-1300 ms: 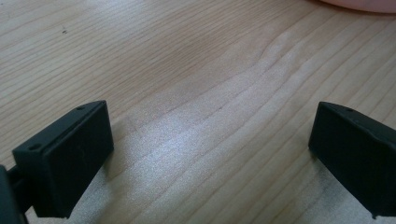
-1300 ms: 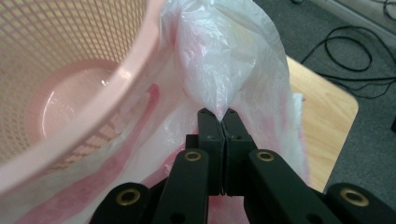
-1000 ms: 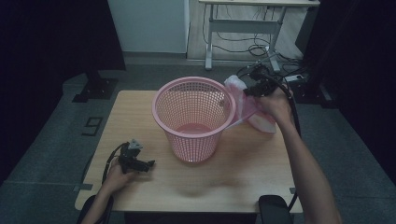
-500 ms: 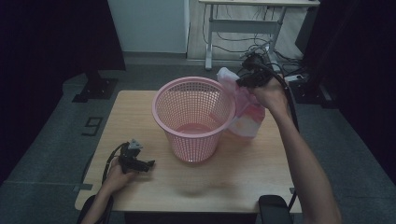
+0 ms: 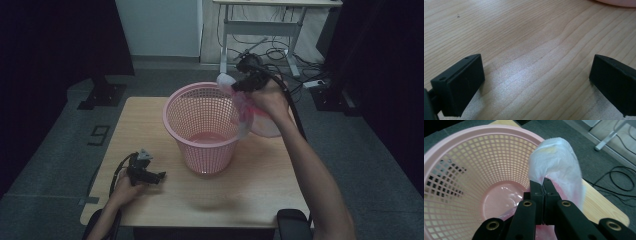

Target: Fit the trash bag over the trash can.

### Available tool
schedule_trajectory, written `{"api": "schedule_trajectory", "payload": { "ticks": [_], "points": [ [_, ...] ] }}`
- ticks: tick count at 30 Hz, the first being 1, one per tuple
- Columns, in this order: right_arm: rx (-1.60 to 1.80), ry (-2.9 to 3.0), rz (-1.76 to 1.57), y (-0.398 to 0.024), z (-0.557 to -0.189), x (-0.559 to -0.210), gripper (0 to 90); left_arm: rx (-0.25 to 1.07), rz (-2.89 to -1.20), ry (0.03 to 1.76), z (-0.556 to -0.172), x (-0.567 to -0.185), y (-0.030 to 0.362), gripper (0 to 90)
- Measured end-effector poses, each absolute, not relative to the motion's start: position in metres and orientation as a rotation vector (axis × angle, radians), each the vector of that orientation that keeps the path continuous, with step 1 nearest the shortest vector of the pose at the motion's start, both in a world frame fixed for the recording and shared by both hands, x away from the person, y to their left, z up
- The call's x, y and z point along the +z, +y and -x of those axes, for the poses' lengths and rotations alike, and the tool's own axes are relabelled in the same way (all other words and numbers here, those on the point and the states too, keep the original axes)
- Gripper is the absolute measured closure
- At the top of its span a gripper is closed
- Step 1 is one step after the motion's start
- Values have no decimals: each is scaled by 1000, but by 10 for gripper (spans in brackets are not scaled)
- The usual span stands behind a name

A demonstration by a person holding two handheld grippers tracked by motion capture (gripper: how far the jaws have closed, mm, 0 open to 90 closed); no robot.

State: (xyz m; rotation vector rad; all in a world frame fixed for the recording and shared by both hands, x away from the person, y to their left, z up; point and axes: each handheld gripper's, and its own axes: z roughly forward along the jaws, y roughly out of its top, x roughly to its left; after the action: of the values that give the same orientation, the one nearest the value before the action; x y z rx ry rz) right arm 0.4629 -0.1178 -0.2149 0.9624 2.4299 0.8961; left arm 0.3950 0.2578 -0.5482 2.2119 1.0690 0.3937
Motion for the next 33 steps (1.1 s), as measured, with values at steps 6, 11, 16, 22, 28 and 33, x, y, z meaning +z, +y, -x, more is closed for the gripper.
{"api": "schedule_trajectory", "payload": {
  "ticks": [6, 11, 16, 22, 28, 33],
  "points": [
    [897, 2491, -926, -88, -467, -227, 883, 394, -2212, 1068, -395, -548, 258, 0],
    [903, 2552, -885, -61, -472, -242, 883, 393, -2211, 1069, -395, -548, 258, 0],
    [899, 2621, -861, -33, -479, -263, 882, 394, -2212, 1069, -395, -548, 258, 0],
    [902, 2693, -844, -1, -485, -287, 881, 392, -2214, 1068, -395, -548, 258, 0],
    [881, 2754, -830, 28, -489, -314, 877, 392, -2212, 1069, -395, -548, 258, 0],
    [753, 2824, -828, 36, -496, -340, 793, 392, -2212, 1068, -395, -548, 258, 0]
  ]
}}
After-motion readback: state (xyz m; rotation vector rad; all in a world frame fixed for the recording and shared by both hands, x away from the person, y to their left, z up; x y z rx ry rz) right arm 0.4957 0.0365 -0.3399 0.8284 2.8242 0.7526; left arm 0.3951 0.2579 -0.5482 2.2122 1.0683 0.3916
